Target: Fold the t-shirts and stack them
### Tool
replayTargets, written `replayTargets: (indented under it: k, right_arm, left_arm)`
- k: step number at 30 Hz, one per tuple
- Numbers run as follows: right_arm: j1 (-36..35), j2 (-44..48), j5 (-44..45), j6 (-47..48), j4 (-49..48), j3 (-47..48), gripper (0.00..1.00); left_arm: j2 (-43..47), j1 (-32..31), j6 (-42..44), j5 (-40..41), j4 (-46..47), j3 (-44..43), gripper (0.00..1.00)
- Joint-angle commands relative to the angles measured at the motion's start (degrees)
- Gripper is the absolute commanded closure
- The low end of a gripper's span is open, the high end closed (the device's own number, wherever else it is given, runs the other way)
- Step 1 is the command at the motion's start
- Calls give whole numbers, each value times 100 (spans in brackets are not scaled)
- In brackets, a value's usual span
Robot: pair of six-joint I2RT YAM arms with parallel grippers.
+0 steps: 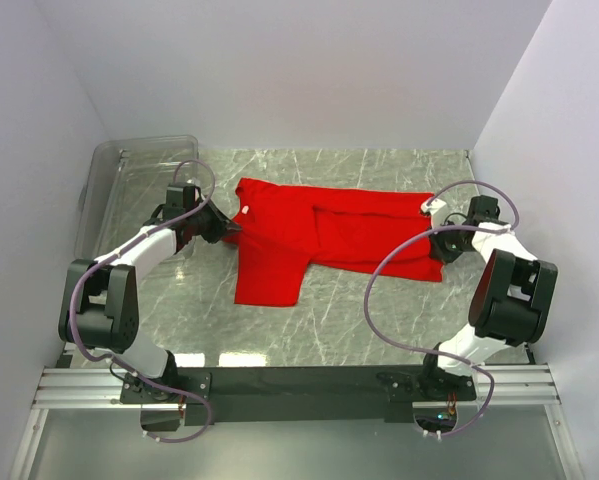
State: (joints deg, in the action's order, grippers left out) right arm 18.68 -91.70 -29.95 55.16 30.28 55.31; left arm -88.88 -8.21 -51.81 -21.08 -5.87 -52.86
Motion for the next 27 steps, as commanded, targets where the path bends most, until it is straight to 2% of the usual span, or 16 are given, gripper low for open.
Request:
replayTargets:
  k: [1,27]
  right_arm:
    - [-48,-76,77,-93,-189,270,100]
    - [-136,-296,69,-400,-427,454,100]
  left_arm:
    - [82,47,-22,43,121,-110,99]
    - [2,118,-154,271,42,-84,99]
